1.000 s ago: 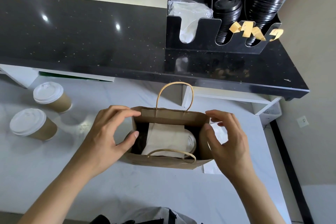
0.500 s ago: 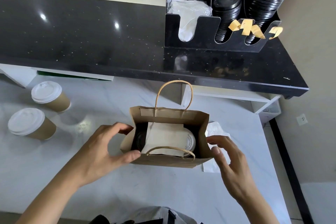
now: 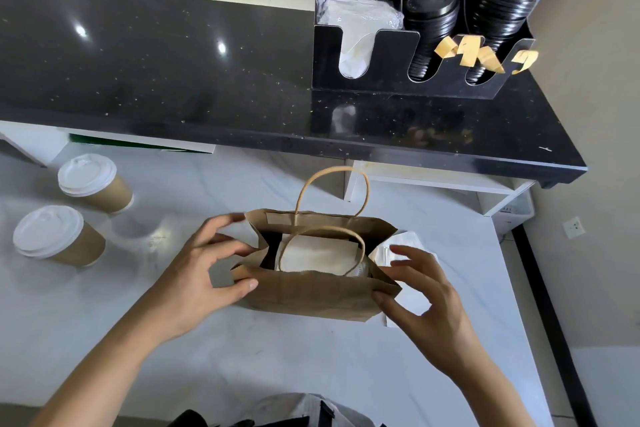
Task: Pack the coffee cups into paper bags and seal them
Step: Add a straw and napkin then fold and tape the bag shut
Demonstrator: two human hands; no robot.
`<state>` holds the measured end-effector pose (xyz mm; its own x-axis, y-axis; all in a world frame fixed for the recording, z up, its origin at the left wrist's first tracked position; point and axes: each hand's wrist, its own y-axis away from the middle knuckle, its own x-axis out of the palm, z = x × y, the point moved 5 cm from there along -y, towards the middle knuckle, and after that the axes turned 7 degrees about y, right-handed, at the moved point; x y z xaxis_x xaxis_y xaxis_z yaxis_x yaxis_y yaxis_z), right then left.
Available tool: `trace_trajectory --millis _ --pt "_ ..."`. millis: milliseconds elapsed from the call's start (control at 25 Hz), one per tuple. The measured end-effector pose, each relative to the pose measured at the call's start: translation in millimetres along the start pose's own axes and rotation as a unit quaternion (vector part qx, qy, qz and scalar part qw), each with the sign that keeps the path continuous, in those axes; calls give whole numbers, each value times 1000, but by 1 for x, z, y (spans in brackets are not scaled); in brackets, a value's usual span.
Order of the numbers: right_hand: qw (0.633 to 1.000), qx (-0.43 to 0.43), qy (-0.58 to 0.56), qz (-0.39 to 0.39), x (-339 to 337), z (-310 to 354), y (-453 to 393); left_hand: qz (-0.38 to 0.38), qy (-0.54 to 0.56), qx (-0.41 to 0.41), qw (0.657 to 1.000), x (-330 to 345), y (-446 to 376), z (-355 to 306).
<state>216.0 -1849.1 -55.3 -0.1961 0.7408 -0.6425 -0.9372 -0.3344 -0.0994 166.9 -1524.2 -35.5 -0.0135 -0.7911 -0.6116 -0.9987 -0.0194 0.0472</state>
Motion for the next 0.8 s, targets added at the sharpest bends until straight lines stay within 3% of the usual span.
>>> trace_trajectory --millis 320,680,800 --pt "996 32 5 85 -7 4 -15 12 12 -21 1000 -5 -11 2" --pt "994 80 -78 -2 0 -8 -18 -33 86 -44 995 -4 -11 8" --pt "992 80 -99 -7 1 -8 -20 -9 41 -15 999 -2 -12 1"
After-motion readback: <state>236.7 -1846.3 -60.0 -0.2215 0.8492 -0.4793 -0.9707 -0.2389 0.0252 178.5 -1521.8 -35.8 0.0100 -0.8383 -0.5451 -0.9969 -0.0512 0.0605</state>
